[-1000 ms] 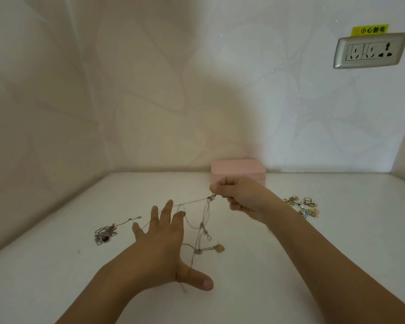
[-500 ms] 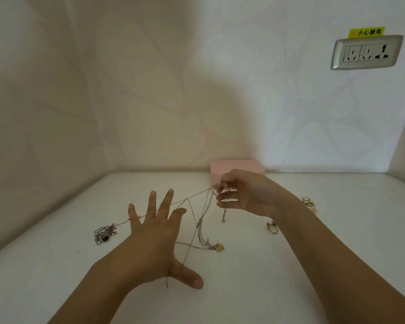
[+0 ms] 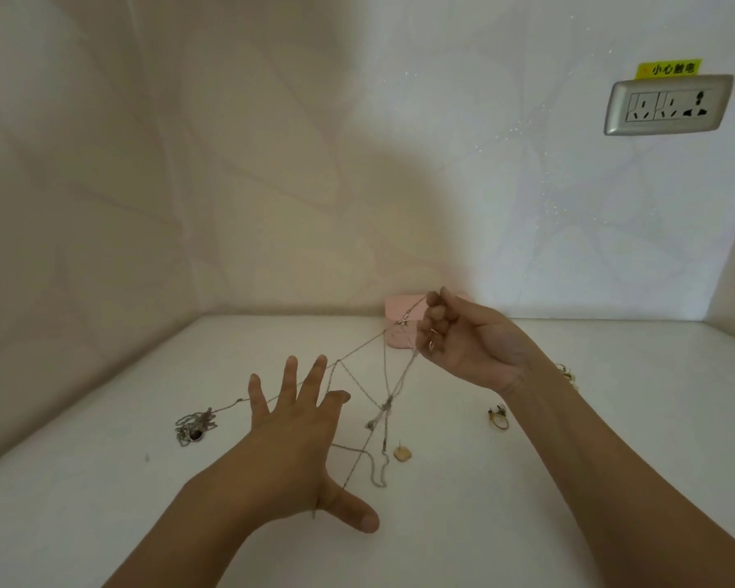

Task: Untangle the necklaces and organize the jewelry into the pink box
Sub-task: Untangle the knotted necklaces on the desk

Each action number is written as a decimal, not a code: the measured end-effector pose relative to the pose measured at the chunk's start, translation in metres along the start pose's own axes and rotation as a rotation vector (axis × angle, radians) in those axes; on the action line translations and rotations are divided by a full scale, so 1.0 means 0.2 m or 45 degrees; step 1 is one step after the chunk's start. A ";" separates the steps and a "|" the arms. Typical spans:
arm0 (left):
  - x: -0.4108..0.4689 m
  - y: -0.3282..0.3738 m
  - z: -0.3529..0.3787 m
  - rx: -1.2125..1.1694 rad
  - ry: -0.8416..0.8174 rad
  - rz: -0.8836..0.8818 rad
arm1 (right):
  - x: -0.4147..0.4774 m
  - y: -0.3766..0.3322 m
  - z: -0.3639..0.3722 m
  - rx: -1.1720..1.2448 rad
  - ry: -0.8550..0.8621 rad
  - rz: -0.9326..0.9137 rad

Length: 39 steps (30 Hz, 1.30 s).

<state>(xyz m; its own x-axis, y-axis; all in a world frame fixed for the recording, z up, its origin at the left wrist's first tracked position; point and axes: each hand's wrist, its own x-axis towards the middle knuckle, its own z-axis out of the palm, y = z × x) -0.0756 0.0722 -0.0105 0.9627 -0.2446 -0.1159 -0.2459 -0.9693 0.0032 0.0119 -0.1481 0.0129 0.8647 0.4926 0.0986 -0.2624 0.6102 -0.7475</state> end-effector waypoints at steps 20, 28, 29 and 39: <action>0.04 0.09 0.03 0.083 0.087 -0.119 | -0.01 -0.04 -0.03 0.139 0.045 0.200; 0.04 0.12 0.03 0.095 0.173 -0.150 | 0.00 0.03 0.06 0.139 0.034 -0.034; 0.04 0.12 0.03 0.093 0.173 -0.155 | 0.00 0.03 0.06 0.110 0.061 -0.058; -0.05 0.30 0.05 0.071 0.251 0.059 | -0.01 0.02 0.08 -1.229 0.744 -0.133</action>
<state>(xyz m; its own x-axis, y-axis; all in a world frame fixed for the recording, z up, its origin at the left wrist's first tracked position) -0.1002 0.0170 -0.0190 0.9523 -0.2945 0.0794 -0.2911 -0.9553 -0.0518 0.0028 -0.1357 0.0211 0.9970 -0.0521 0.0574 0.0442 -0.2273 -0.9728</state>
